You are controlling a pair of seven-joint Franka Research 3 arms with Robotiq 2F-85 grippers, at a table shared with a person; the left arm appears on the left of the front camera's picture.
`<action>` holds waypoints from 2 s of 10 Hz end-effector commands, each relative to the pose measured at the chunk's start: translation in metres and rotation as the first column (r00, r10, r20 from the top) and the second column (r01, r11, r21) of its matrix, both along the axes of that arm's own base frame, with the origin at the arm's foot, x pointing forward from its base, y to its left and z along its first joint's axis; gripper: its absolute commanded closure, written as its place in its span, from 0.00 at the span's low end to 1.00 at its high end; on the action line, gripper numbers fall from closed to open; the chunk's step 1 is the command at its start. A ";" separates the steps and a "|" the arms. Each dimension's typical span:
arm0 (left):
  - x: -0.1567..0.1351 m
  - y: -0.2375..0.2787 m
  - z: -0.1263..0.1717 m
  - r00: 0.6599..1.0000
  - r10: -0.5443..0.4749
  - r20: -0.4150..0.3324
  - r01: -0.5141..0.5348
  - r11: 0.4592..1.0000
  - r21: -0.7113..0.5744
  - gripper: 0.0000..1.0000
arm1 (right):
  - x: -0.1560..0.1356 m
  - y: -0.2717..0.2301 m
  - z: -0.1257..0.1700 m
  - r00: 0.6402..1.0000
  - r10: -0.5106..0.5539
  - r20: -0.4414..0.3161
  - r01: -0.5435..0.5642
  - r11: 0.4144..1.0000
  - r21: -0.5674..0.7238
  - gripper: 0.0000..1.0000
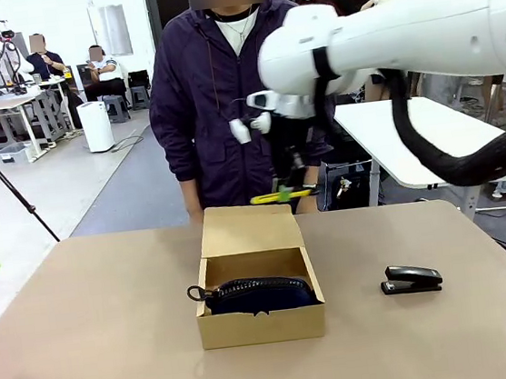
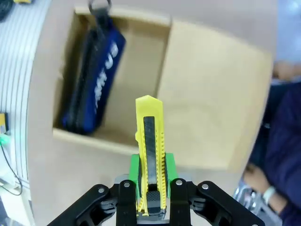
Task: Pack the items into the box.
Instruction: Pick up the item indicated by the person and place it inside the Mailer Box.
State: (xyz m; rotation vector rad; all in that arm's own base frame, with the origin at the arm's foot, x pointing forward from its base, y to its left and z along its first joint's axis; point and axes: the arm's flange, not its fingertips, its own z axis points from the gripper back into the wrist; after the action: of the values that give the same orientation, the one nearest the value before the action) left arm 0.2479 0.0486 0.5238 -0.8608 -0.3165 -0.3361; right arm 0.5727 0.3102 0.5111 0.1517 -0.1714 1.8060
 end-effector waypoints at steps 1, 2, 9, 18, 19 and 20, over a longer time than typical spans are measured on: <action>-0.001 0.003 -0.002 1.000 -0.008 0.012 0.008 1.000 0.002 0.00 | -0.019 0.031 -0.005 0.999 0.041 -0.034 -0.039 0.998 0.039 1.00; -0.001 0.003 -0.002 1.000 -0.008 0.012 0.008 1.000 0.002 0.00 | -0.040 0.037 -0.007 0.995 0.083 -0.059 -0.079 0.995 0.067 1.00; -0.001 0.003 -0.002 1.000 -0.008 0.012 0.008 1.000 0.002 0.00 | -0.065 0.053 -0.033 0.994 -0.012 -0.106 0.013 1.000 0.009 1.00; -0.001 0.003 -0.002 1.000 -0.008 0.012 0.008 1.000 0.002 0.00 | -0.078 0.077 -0.111 0.965 -0.198 -0.173 0.167 0.970 -0.179 1.00; -0.001 0.003 -0.002 1.000 -0.008 0.012 0.008 1.000 0.002 0.00 | -0.080 0.074 -0.117 0.959 -0.231 -0.163 0.201 0.963 -0.181 1.00; -0.001 0.003 -0.002 1.000 -0.008 0.012 0.008 1.000 0.002 0.00 | -0.081 0.072 -0.121 0.957 -0.244 -0.159 0.215 0.960 -0.182 1.00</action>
State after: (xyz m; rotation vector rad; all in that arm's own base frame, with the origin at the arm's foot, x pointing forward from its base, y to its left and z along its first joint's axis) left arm 0.2479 0.0488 0.5238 -0.8611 -0.3168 -0.3357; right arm 0.4985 0.3863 0.3921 0.1930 0.1094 1.6081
